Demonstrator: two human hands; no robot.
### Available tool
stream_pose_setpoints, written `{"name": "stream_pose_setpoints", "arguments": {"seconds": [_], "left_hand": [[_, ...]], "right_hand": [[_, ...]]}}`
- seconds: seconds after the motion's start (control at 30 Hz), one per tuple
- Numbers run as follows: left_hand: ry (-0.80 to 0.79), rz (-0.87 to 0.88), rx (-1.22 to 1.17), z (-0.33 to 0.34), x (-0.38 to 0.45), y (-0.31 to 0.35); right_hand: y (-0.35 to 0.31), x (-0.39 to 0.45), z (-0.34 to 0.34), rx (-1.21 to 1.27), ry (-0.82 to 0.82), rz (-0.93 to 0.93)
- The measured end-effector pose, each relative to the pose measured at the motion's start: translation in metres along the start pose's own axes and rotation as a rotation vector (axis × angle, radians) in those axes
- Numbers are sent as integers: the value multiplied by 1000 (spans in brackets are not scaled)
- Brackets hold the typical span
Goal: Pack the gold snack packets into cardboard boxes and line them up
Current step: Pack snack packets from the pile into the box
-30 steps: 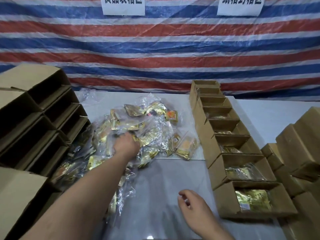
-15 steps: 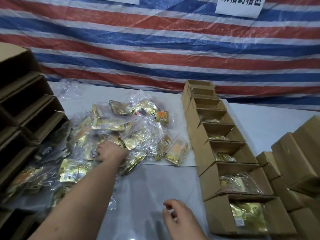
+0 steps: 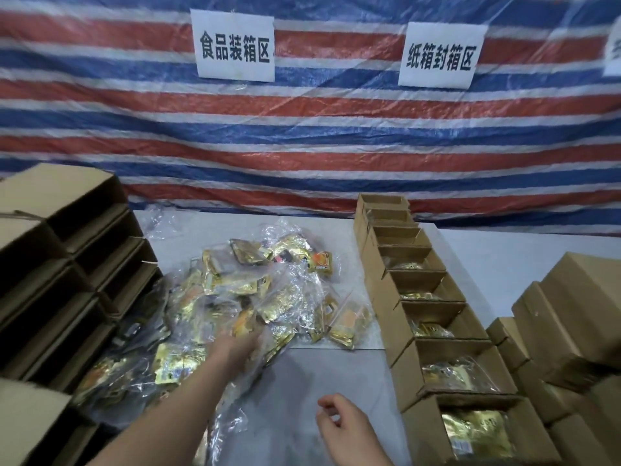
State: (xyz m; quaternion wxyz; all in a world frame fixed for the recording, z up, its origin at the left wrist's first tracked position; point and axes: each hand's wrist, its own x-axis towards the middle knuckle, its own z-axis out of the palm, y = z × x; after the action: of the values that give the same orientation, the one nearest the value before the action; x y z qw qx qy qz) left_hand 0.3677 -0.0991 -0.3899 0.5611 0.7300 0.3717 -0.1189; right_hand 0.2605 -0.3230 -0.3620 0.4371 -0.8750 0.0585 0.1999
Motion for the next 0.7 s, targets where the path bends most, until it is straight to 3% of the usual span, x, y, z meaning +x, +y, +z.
{"name": "stream_pose_setpoints", "arguments": {"seconds": [0.1, 0.3, 0.47, 0.57, 0.7], "left_hand": [[-109, 8, -112, -12, -43, 1], [-324, 311, -196, -27, -155, 37], [-425, 552, -264, -40, -234, 76], [-453, 677, -195, -42, -262, 86], [-435, 835, -96, -41, -286, 91]], "right_hand": [[-16, -3, -1, 127, 18, 71], [-65, -10, -27, 646, -11, 191], [-112, -36, -64, 974, -240, -66], [-138, -56, -83, 1123, -297, -203], [-159, -73, -87, 1113, -65, -302]]}}
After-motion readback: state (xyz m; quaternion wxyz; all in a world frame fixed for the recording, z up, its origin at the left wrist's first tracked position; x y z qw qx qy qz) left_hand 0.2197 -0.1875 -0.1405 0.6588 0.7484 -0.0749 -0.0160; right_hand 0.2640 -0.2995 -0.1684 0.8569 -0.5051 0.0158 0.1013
